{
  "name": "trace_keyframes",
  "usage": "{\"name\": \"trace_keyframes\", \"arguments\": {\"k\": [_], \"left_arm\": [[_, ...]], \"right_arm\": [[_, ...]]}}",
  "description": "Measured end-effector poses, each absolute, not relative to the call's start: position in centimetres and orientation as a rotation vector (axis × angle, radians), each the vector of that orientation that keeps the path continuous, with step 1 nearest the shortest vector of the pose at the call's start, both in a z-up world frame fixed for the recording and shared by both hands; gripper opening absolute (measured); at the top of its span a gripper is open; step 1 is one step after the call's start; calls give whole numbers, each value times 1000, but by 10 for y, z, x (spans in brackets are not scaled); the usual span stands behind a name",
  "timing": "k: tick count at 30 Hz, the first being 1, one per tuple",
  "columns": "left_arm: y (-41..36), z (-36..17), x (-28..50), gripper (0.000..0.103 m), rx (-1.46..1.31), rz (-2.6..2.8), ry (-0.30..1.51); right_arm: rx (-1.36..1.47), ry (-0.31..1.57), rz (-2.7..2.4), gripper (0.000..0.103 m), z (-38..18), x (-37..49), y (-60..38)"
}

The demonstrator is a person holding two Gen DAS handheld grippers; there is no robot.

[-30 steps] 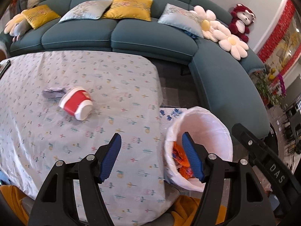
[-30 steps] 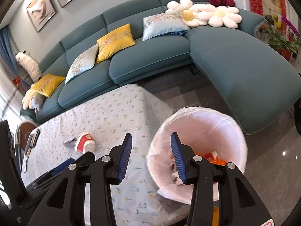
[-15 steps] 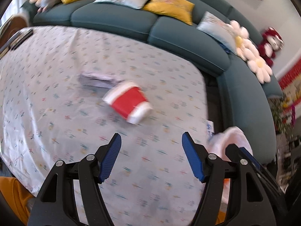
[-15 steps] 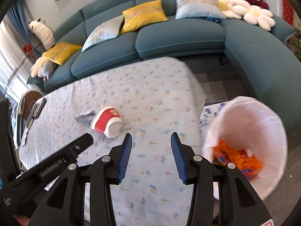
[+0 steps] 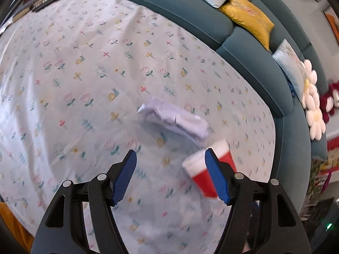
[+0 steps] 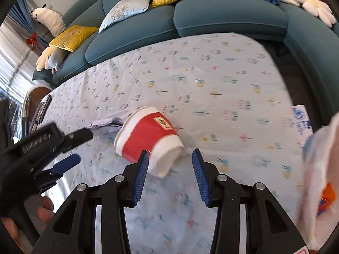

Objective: Collect trash
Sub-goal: 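Move both open tools over the table toward the red cup and grey paper, then grasp the crumpled paper with the left tool while the right tool grasps the red cup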

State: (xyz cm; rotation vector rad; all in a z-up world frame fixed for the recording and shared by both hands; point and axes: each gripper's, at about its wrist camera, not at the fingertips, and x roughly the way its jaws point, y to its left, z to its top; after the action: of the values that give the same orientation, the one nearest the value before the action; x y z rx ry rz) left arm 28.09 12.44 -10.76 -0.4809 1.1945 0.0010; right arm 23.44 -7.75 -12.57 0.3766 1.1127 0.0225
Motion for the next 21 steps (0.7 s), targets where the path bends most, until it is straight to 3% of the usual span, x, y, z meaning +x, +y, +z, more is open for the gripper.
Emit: {"name": "trace_keyframes", "arguments": {"k": [9, 13, 18, 21], "left_arm": [[125, -144, 321, 63, -549, 63, 1262], [122, -153, 324, 50, -527, 76, 1269], [112, -150, 323, 25, -475, 28, 1247], [105, -146, 321, 20, -441, 12, 1237]], "right_arm": [[409, 1115, 54, 37, -146, 256, -69], [429, 1113, 64, 33, -146, 262, -71], [441, 1115, 64, 30, -144, 259, -74], [449, 1127, 66, 30, -145, 253, -75]]}}
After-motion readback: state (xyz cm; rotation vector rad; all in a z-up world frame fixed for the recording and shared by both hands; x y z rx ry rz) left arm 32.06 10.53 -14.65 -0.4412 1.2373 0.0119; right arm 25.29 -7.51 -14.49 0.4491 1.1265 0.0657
